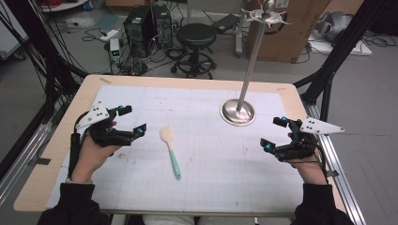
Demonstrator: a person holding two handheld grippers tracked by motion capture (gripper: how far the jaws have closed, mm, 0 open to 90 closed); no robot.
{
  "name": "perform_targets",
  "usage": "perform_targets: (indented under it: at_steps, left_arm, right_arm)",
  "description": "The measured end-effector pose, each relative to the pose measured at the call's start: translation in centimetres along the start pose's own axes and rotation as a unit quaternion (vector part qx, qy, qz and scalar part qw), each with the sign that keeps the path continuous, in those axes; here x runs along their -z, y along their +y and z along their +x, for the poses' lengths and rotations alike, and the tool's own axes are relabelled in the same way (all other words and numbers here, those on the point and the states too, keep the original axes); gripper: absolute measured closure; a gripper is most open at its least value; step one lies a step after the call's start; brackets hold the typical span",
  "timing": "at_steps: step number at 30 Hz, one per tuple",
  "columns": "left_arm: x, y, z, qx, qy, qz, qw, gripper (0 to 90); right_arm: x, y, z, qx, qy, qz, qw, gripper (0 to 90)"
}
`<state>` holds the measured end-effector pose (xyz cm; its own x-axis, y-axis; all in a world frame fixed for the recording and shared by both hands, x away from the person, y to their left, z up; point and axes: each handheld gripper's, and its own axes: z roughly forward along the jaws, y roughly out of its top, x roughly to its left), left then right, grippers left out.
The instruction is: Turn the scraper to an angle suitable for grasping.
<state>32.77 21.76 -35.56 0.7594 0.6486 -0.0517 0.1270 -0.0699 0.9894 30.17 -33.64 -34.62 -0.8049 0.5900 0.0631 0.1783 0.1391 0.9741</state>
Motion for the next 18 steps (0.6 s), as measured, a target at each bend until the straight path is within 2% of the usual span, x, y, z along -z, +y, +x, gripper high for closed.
perform_targets:
  at_steps: [6, 10, 12, 13, 15, 16, 17, 18]
  left_arm:
    - [-0.6, -0.4, 0.1, 0.010, -0.001, 0.018, 0.9998, 8.5]
    - [-0.8, -0.4, -0.7, -0.020, -0.004, 0.027, 0.9994, 8.4]
    - [-1.0, -0.5, -1.1, -0.026, -0.009, 0.028, 0.9992, 8.6]
    - [-1.1, -0.5, -1.3, -0.032, -0.004, 0.036, 0.9988, 17.8]
    - [-1.3, -0.7, -2.0, -0.043, 0.000, 0.059, 0.9973, 42.3]
    - [-1.5, -0.8, -2.3, -0.040, -0.004, 0.061, 0.9973, 42.3]
    - [-1.7, -0.9, -2.5, -0.036, -0.005, 0.066, 0.9972, 49.0]
    - [-1.9, -1.0, -2.7, -0.041, -0.004, 0.071, 0.9966, 57.1]
  right_arm:
    - [0.5, -0.3, -0.1, -0.005, -0.007, 0.001, 1.0000, 0.3]
    - [0.3, -0.1, 0.2, 0.001, -0.003, 0.004, 1.0000, 0.3]
    - [0.2, -0.1, 0.3, 0.002, -0.002, 0.004, 1.0000, 0.4]
    - [0.0, 0.0, 0.3, 0.003, 0.000, 0.005, 1.0000, 0.4]
    - [-0.2, -0.1, 0.2, 0.003, 0.002, 0.007, 1.0000, 0.4]
    - [-0.2, -0.1, 0.2, 0.003, 0.002, 0.007, 1.0000, 0.4]
    - [-0.2, -0.1, 0.2, 0.003, 0.003, 0.009, 0.9999, 0.4]
    - [-0.3, -0.1, 0.2, 0.002, 0.004, 0.010, 0.9999, 0.3]
